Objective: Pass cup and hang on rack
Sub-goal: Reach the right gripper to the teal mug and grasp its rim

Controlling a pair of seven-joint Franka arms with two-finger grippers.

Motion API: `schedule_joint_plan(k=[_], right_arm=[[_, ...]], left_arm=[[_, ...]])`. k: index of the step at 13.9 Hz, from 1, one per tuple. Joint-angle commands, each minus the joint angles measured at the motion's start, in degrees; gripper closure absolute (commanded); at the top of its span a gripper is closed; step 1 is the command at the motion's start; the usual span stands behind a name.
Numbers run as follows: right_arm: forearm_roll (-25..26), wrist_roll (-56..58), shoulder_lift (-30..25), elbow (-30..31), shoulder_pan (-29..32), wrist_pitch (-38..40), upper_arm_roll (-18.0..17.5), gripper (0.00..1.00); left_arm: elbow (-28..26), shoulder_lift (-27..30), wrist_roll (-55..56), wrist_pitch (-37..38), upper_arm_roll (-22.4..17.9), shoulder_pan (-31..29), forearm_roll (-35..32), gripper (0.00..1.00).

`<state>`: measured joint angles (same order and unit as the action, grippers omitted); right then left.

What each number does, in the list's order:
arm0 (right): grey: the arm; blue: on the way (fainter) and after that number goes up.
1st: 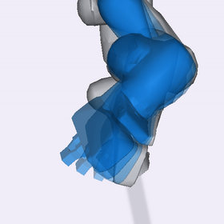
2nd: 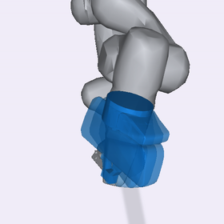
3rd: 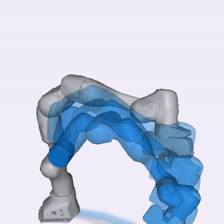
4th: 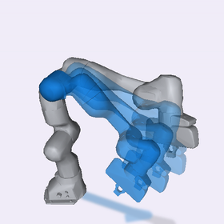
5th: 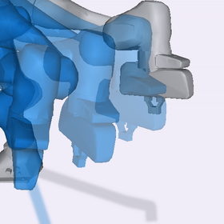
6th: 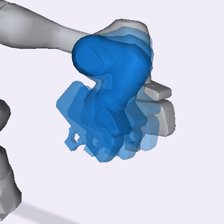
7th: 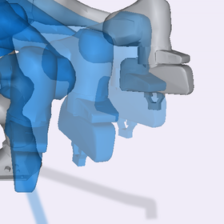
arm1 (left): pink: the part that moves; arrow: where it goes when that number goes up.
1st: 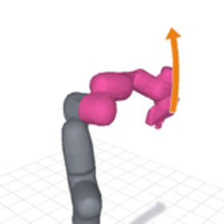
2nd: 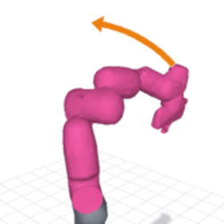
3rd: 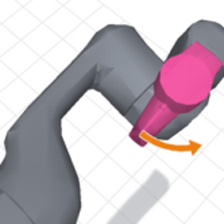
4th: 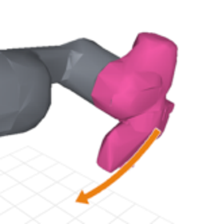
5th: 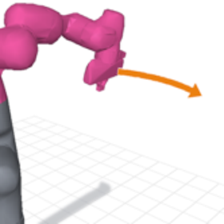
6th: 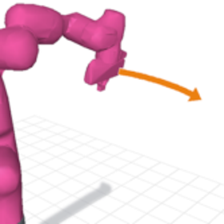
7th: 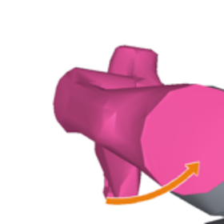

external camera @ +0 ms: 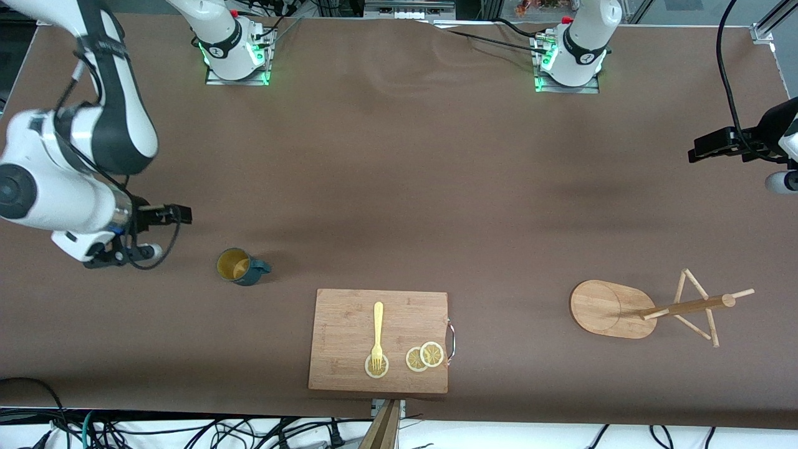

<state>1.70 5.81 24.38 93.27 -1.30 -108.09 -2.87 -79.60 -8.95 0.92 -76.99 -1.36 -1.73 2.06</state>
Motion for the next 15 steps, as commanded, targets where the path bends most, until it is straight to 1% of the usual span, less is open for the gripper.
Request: schedule_joint_plan(k=[1,5,10,12,15], right_arm=[[-0.12,-0.62,4.52,-1.07,-0.90,-5.54,-0.20,0.01],[0.32,-0.98,7.34,-2.91,-2.04,-6.52,-0.20,0.03],[0.06,-0.98,9.27,-3.35,-2.13,-9.42,-0.20,0.07],[-0.03,-1.06,10.94,-4.06,-2.13,-10.82,-0.20,0.12],[-0.03,-1.24,13.14,-5.03,-2.31,-12.84,-0.29,0.14]], left_arm=[[1.38,-0.72,0.58,0.18,0.30,-0.46,0.49,0.00],[1.38,-0.72,0.58,0.18,0.30,-0.46,0.49,0.00],[1.47,-0.72,0.58,0.18,0.30,-0.46,0.49,0.00],[1.38,-0.72,0.58,0.18,0.30,-0.46,0.49,0.00],[1.38,-0.72,0.58,0.18,0.30,-0.46,0.49,0.00]])
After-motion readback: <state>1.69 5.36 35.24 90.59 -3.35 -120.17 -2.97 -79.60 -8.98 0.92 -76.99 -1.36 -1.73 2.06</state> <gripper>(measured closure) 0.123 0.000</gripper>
